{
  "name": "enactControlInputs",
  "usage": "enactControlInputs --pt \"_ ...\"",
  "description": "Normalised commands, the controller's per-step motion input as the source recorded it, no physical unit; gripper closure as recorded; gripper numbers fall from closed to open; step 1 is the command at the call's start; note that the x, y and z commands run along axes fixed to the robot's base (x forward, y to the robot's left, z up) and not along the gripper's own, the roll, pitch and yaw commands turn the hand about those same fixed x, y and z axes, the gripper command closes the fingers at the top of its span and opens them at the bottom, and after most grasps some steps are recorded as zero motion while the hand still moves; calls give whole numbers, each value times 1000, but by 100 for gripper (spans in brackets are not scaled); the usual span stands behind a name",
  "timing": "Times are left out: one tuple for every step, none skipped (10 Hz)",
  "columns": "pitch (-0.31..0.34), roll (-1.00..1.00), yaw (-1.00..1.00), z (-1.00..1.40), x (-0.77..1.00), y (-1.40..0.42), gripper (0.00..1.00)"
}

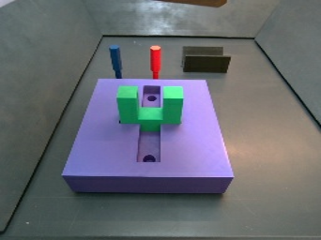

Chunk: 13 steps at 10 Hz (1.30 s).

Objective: Pick up the brown object. Move up. Move to above the board. Insert the brown object.
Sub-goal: Insert the brown object.

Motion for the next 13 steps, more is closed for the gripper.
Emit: enactControlInputs --pt "-61 373 -629 -83 0 -254 100" --pt "-27 453 -611 -100 0 -211 100" --pt "0 494 -606 -177 0 -109 100" --pt "64 371 -717 -197 0 -43 100" --pt "163 161 -766 -257 0 0 100" --pt "187 0 -966 -394 -29 0 100" --pt "221 -136 -911 -486 0 0 100" --pt "0 -199 -846 -237 0 -43 100" --pt "-49 -210 -840 -183 0 -69 100" --pt "-76 -226 -829 -160 0 -71 100" --pt "-90 -221 -834 -169 0 -71 100" --pt "-120 -211 -851 -211 0 -69 100" --pt "-147 -200 -871 -246 -17 -63 100"
